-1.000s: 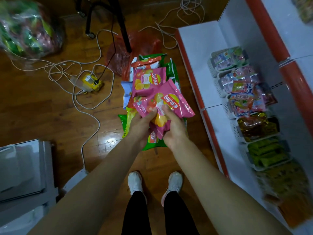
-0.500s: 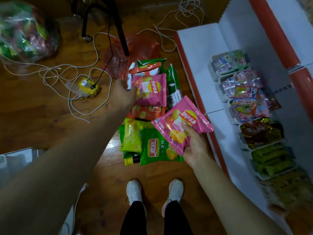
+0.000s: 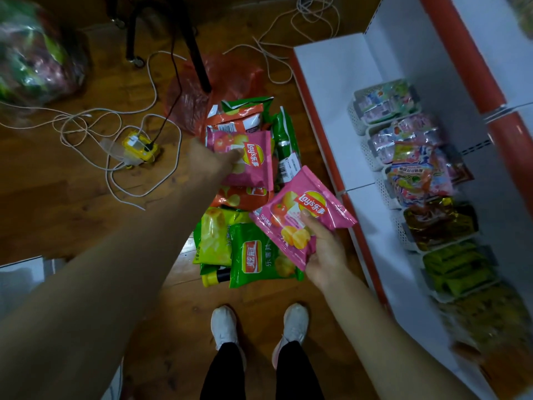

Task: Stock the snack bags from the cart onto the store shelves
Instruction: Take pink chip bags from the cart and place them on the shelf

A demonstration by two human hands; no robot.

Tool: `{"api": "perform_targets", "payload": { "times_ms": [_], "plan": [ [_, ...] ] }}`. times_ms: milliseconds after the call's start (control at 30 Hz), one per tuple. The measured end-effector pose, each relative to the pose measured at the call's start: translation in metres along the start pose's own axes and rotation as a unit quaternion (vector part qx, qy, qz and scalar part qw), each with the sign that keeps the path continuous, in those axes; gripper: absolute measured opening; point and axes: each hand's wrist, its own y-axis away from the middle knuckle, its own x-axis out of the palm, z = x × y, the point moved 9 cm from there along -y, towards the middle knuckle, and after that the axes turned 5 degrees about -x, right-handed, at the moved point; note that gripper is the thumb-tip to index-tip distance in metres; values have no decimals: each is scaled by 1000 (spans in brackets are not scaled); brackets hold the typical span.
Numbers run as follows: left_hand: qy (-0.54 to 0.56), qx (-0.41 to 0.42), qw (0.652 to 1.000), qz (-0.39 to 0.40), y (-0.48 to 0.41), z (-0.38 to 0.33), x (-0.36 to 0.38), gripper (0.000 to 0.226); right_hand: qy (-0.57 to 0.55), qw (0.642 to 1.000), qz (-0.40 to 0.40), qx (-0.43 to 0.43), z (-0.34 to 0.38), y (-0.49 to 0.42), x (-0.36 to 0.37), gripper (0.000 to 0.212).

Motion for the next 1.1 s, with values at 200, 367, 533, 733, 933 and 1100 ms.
{"api": "perform_targets", "payload": {
  "times_ms": [200, 367, 533, 733, 933, 1100],
  "plan": [
    [118, 3, 993, 9, 17, 1, -8, 47, -7, 1000, 11, 5, -3, 9, 3, 69],
    [201, -7, 973, 112, 42, 8, 2, 70, -56, 996, 72, -1, 2, 25, 18, 67],
    [288, -46, 928, 231, 87, 26, 38, 64, -78, 988, 130, -15, 10, 41, 35, 60],
    [295, -107, 904, 291, 122, 40, 50, 73, -70, 987, 138, -37, 23, 48, 20, 59],
    [132, -118, 923, 343, 161, 43, 32, 41, -22, 984, 165, -56, 48, 79, -12, 43],
    [-1, -79, 903, 422, 210, 12, 30, 51, 42, 982, 161, -91, 76, 134, -32, 31]
  ]
}}
